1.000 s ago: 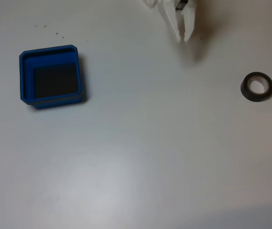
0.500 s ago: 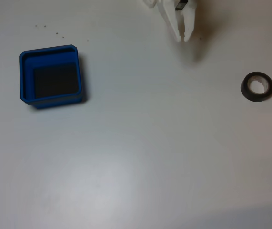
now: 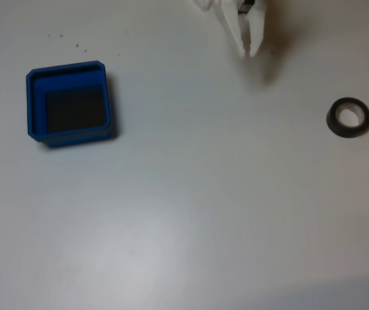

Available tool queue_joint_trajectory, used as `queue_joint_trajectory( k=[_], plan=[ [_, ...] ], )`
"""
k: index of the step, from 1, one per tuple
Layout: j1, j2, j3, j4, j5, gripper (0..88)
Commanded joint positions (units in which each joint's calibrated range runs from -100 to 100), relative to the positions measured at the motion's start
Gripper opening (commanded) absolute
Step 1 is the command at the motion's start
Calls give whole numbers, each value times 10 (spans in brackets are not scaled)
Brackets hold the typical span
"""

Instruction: Pick the black tape roll and drop it in the blue box

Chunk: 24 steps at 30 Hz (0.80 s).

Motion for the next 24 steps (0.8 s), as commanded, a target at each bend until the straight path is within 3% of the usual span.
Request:
queue_joint_trajectory(
  k=[1, 7, 17, 24],
  plan=[
    [-3, -31, 9, -6, -2, 9],
    [-9, -31, 9, -6, -8, 9],
    [-165, -31, 9, -6, -8, 9],
    [-205, -31, 9, -6, -8, 9]
  ],
)
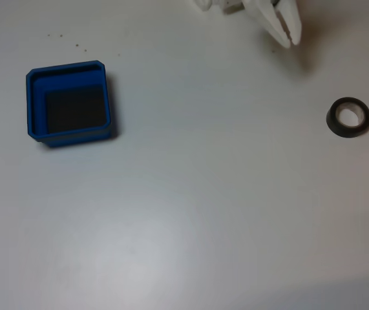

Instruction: Pick the black tape roll and drop it in the blue box

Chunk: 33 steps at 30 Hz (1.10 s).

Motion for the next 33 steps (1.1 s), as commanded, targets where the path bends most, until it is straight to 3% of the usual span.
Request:
queue_joint_trajectory(
  k=[1, 28, 33],
  plan=[
    [-10, -31, 9, -6, -3, 9],
    [-86, 61, -32, -6, -3, 9],
    [-86, 152, -75, -6, -3, 9]
  ],
)
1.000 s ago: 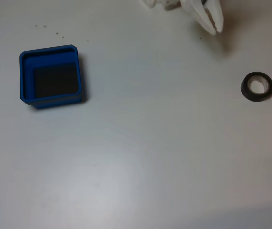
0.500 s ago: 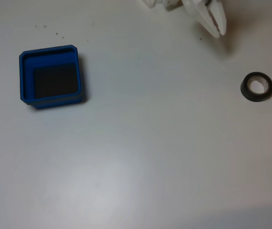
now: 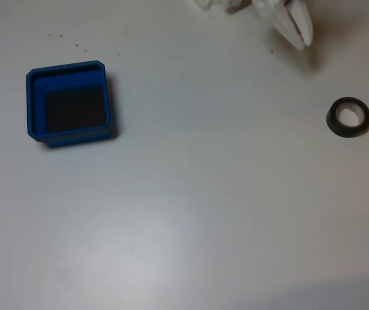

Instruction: Pick the black tape roll and drop it in the blue box

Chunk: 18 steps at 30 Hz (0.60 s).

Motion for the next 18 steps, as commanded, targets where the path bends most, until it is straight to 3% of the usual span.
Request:
queue_joint_trajectory(
  k=[1, 10, 18],
  plan=[
    [-4, 82, -70, -6, -5, 9],
    [-4, 322, -253, -6, -95, 9],
    [-7, 471, -368, 37, -99, 9]
  ],
)
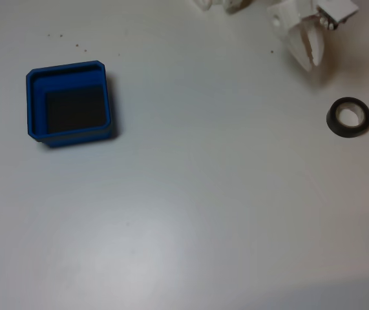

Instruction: Pick the black tape roll and drop it in the blue box

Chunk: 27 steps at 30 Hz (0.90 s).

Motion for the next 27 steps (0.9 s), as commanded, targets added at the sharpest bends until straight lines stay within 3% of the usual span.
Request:
queue_joint_trajectory(
  k=[1, 13, 18, 23, 27],
  plan=[
    [-5, 41, -94, 50, -2, 9],
    [-6, 207, -398, 317, -4, 9],
    [-24, 284, -481, 338, -11, 9],
    [-62, 336, -536, 339, -69, 9],
    [-89, 382, -569, 339, -84, 9]
  ],
)
